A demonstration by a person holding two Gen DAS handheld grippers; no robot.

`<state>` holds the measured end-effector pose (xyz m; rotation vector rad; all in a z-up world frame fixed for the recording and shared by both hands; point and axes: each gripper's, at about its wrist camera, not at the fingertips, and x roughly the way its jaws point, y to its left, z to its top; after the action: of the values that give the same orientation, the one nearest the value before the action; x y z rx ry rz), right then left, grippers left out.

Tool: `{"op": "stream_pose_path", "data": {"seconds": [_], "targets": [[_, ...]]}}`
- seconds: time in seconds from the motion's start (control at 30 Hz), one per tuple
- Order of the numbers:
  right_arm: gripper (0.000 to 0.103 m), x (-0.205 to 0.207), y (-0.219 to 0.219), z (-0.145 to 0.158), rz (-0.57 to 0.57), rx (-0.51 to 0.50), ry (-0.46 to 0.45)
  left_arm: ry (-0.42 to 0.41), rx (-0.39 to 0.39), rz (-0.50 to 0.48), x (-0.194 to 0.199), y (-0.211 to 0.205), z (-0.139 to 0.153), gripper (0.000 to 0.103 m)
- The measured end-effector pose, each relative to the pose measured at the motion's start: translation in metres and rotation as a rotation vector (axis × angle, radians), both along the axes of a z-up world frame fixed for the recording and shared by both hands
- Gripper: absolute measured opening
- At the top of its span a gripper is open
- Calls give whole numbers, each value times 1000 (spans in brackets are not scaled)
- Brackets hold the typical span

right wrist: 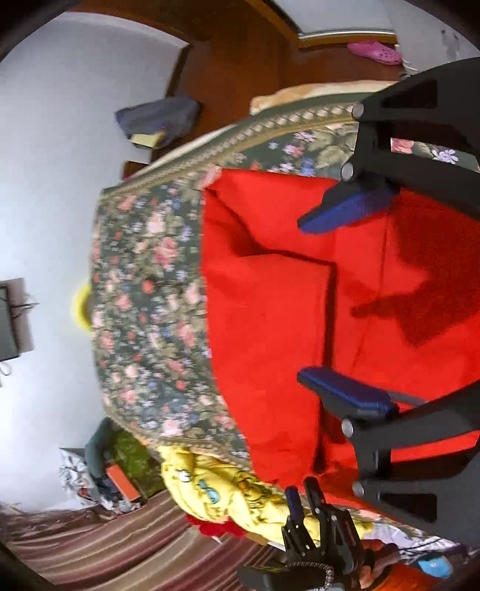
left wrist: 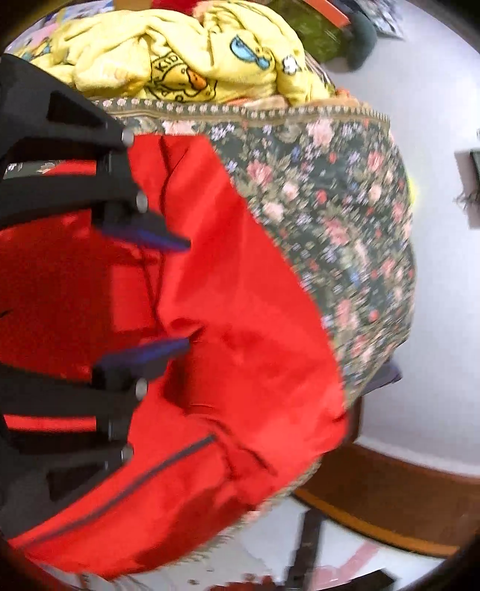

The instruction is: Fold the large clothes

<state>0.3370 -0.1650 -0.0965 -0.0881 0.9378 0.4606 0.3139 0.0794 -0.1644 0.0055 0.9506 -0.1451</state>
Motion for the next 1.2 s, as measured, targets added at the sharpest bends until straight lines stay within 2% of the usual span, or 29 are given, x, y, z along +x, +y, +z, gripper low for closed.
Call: {"op": "stream_pose_path", "data": {"seconds": [0.07, 0.23, 0.4, 0.47, 0.57, 0.6, 0.63, 0.67, 0.7, 0.73, 0.77, 0.83, 1.0, 1.1, 1.2], "targets": [[74, 4, 3, 2, -3, 2, -4, -5, -47, 54, 5, 7, 4, 60], [74, 28, 4, -19, -38, 25, 52, 89, -209, 147, 22, 29, -18, 60], [74, 63, -6, -60, -109, 81, 194, 207, -489, 244, 34, 60, -57, 60], [72, 73, -8, -73, -117, 102, 227, 233, -559, 273, 39, 67, -68, 60], [59, 77, -5, -80, -106, 128, 246, 275, -667, 305, 46, 76, -87, 60], [50, 78, -4, -84, -101, 140, 258, 278, -697, 312, 47, 78, -91, 60], [40, 78, -2, -87, -96, 156, 269, 278, -725, 328, 48, 81, -95, 57], [38, 78, -1, -89, -89, 170, 279, 269, -739, 342, 49, 83, -96, 47], [35, 78, 1, -89, -88, 175, 279, 257, -737, 346, 50, 85, -95, 38], [28, 76, 2, -88, -89, 170, 267, 253, -724, 343, 52, 85, -94, 18], [23, 72, 3, -84, -77, 167, 251, 248, -694, 341, 54, 85, -91, 7], [13, 68, 3, -75, -45, 168, 230, 215, -617, 337, 55, 85, -83, 2], [11, 48, -1, -43, 19, 196, 167, 45, -370, 299, 49, 79, -37, 1], [11, 38, -2, -41, 27, 197, 179, 9, -319, 285, 47, 82, -20, 1], [11, 31, -2, -54, 14, 157, 193, 50, -286, 281, 50, 83, -31, 1]]}}
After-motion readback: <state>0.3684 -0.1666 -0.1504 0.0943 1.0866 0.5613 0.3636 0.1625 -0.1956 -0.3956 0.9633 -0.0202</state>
